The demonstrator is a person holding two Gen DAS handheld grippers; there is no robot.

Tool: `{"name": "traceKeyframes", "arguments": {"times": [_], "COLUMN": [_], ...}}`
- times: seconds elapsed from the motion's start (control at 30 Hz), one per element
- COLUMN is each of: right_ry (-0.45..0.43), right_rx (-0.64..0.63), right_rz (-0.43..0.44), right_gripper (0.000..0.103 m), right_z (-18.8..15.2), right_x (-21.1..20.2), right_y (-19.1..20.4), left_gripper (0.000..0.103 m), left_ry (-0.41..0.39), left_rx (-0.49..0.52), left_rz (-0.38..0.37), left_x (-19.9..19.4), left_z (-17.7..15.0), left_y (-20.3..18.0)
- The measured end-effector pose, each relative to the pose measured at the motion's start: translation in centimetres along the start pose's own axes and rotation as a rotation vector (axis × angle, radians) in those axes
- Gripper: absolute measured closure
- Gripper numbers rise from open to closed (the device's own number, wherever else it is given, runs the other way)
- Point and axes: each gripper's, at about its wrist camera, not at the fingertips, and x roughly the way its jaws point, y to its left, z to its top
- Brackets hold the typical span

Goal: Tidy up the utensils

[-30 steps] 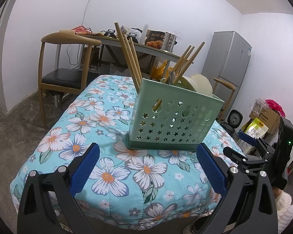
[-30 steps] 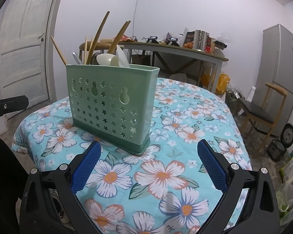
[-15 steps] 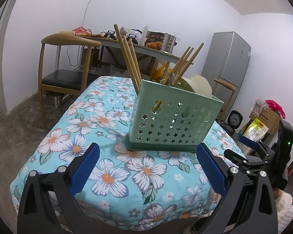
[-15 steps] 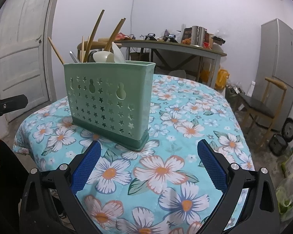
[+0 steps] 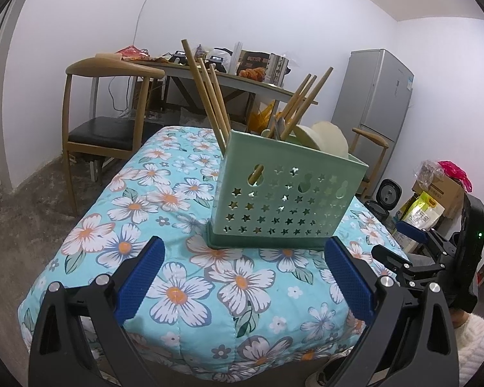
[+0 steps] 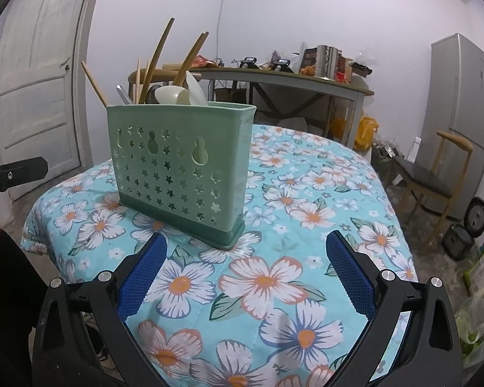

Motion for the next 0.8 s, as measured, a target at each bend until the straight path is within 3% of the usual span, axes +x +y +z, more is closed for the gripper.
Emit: {"name": "traceKeyframes", "arguments": {"times": [0.27,0.5,0.8], "right_ry": [-0.021,-0.035,-0.06], "right_rx": [0.02,-0.011,0.037], "right_rz": [0.037,0.032,0.026], "right_gripper": [0.008,0.008,0.008], "right_z": [0.5,0.6,1.0], "right_x": [0.2,-0.1,-0.5], "right_y": [0.5,1.2,0.6], "left_gripper": [0.006,0.006,0.006], "left_ry": [0.006,0.008,0.001], "left_rx": [0.01,0.097,0.149], "left_rz": [0.015,0.082,0.111], "left_x": [0.5,0.6,0.8], "left_z": [0.1,-0.3,-0.3], "left_y": [-0.3,-2.0,-2.9]}}
